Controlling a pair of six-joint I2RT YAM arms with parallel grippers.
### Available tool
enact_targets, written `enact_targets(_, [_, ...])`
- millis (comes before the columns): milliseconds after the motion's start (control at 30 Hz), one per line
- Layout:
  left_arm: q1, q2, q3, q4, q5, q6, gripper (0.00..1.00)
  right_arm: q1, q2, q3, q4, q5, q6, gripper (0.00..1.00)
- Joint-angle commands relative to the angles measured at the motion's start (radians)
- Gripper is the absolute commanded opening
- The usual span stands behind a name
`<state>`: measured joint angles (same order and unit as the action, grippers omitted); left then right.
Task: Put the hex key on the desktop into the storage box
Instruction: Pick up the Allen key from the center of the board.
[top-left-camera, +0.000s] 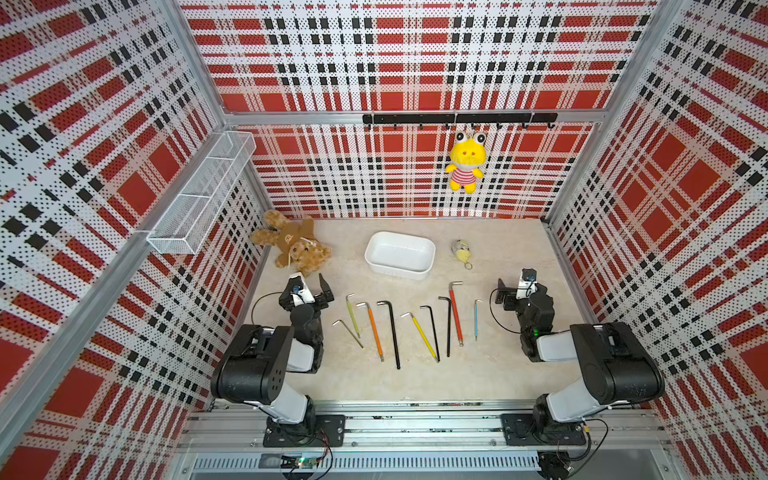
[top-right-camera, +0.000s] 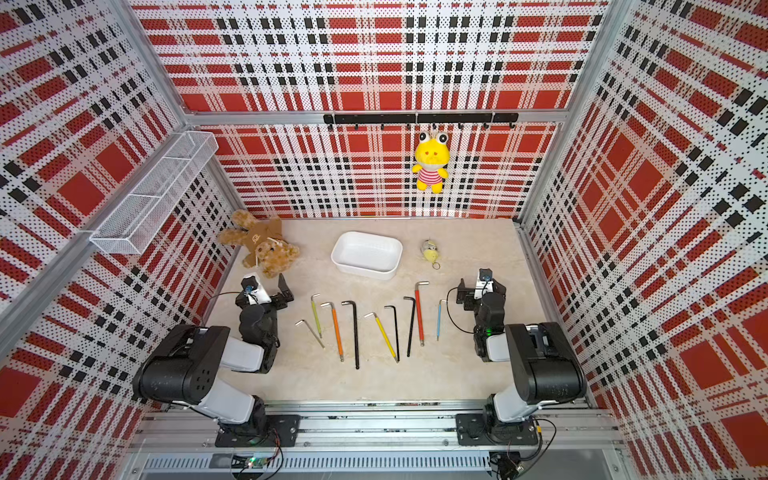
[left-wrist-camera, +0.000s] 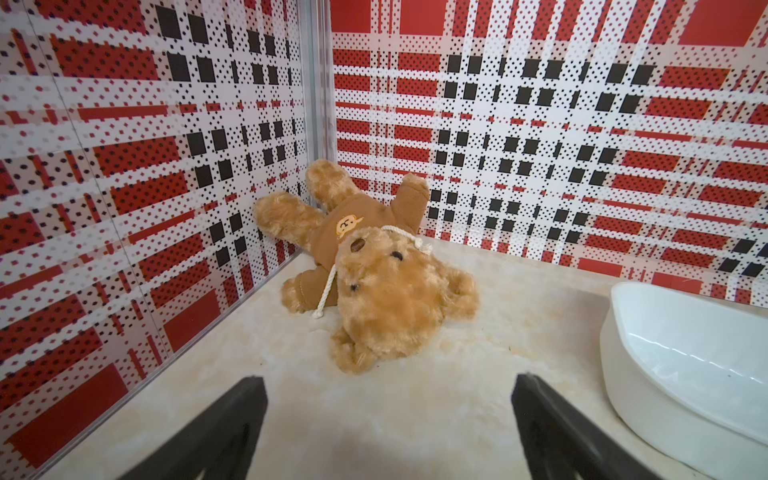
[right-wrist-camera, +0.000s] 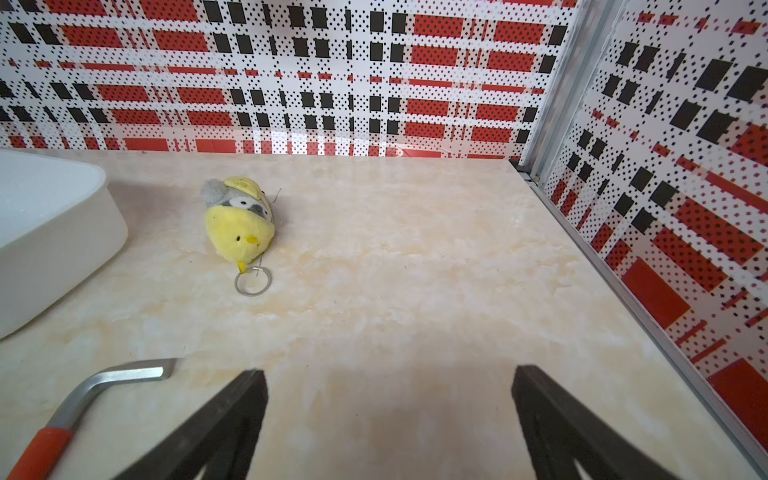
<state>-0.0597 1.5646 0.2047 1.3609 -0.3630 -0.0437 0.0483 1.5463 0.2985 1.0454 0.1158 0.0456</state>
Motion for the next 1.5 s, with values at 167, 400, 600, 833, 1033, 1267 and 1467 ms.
enact_targets(167, [0.006,0.002,0.007,0.017,0.027,0.011,0.99,-0.01,-0.005,0.017,0.002,-0.001,0.007,1.0])
enact_targets(400, [0.018,0.002,0.012,0.007,0.056,0.006,0.99,-0.009,-0.005,0.017,0.002,-0.001,0.007,1.0])
enact_targets(600, [0.027,-0.001,0.012,0.003,0.073,0.001,0.99,-0.02,-0.005,0.023,-0.01,-0.026,0.011,1.0])
enact_targets(833, [0.036,-0.101,0.048,-0.145,-0.016,-0.044,0.99,-0.019,-0.068,0.087,-0.167,-0.068,-0.013,1.0])
enact_targets(1033, [0.001,-0.271,0.248,-0.578,-0.025,-0.101,0.99,0.033,-0.204,0.43,-0.804,0.2,0.035,1.0])
enact_targets(1267, [-0.082,-0.335,0.473,-0.902,0.105,-0.151,0.99,0.073,-0.128,0.819,-1.561,0.21,0.221,1.0])
enact_targets(1467, [-0.178,-0.285,0.635,-1.124,0.145,-0.119,0.99,0.088,-0.121,0.893,-1.847,0.025,0.329,1.0])
